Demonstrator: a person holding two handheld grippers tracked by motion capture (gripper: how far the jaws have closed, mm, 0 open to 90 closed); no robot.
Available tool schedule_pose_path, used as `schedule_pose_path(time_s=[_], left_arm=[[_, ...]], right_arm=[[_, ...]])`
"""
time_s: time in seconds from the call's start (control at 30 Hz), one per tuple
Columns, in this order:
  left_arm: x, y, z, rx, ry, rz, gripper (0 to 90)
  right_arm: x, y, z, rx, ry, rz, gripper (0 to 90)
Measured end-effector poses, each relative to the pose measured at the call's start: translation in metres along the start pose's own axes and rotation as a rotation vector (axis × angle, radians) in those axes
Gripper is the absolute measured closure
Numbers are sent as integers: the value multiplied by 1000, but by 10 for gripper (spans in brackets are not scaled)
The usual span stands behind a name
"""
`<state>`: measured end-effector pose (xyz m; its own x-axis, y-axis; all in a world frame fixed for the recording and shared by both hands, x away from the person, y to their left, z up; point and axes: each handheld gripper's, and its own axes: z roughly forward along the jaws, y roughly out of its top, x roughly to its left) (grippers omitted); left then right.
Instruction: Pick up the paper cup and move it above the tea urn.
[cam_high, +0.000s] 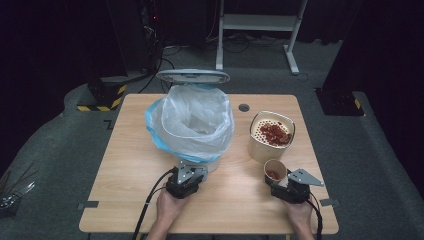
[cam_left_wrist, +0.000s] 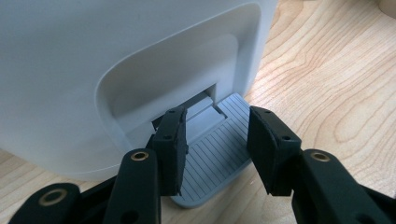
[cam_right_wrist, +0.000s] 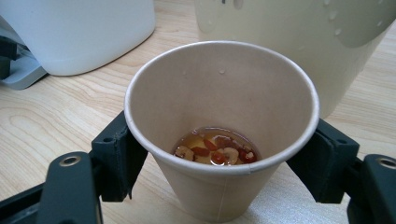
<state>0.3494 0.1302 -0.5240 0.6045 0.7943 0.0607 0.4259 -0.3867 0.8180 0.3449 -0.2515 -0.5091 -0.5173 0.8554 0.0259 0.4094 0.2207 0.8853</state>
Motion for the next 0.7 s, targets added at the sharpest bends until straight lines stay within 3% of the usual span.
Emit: schedule_pose_path(time_s=[0.33, 0.7], left_arm=[[0, 0, 0, 0, 0, -1, 575], [0, 0, 0, -1, 0, -1, 575]], right_arm=[[-1, 1, -6, -22, -3, 4, 277], [-5, 4, -15, 7, 3, 1, 293]])
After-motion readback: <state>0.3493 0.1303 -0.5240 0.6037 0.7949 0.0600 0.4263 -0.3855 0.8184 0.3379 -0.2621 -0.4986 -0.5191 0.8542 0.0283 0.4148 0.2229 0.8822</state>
